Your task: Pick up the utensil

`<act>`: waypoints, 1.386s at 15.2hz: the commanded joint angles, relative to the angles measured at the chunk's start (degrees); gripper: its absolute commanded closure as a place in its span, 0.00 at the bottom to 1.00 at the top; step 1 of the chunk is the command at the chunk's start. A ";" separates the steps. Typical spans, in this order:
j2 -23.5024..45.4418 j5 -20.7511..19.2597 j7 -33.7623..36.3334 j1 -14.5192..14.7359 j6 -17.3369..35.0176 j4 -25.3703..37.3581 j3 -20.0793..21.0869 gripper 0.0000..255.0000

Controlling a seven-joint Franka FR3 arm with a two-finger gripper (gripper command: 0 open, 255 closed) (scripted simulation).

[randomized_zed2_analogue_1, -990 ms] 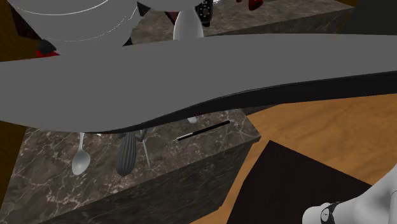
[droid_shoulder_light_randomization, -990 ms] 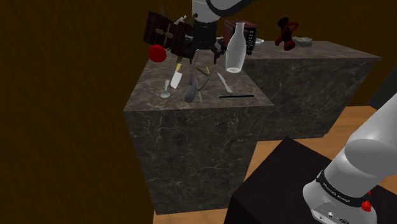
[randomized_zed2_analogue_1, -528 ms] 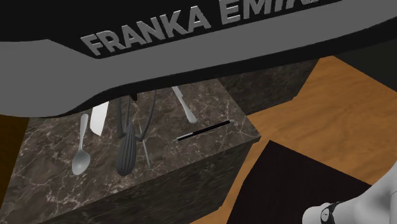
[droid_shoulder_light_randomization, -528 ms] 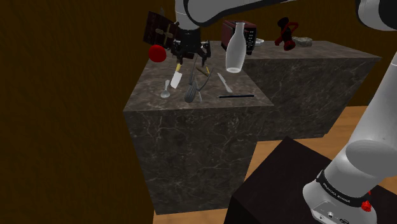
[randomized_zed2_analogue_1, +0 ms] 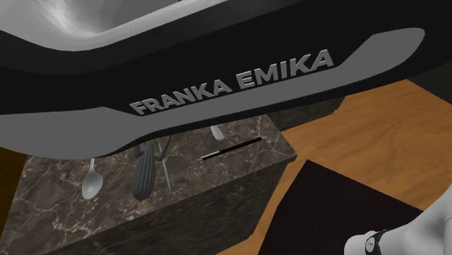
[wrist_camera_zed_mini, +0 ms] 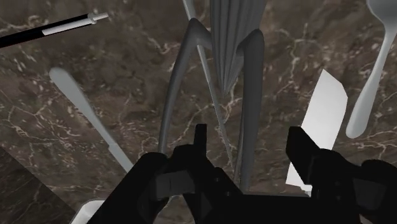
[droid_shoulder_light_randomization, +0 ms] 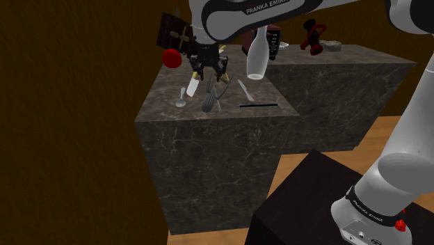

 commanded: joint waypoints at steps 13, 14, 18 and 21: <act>-0.03 0.34 -0.82 0.21 -2.75 2.85 0.15 1.00; -0.04 0.43 -1.04 0.26 -3.48 3.59 0.18 1.00; 0.06 0.65 -1.89 0.50 -6.43 6.74 0.32 1.00; 0.31 0.69 -2.48 0.74 -8.72 9.32 0.42 1.00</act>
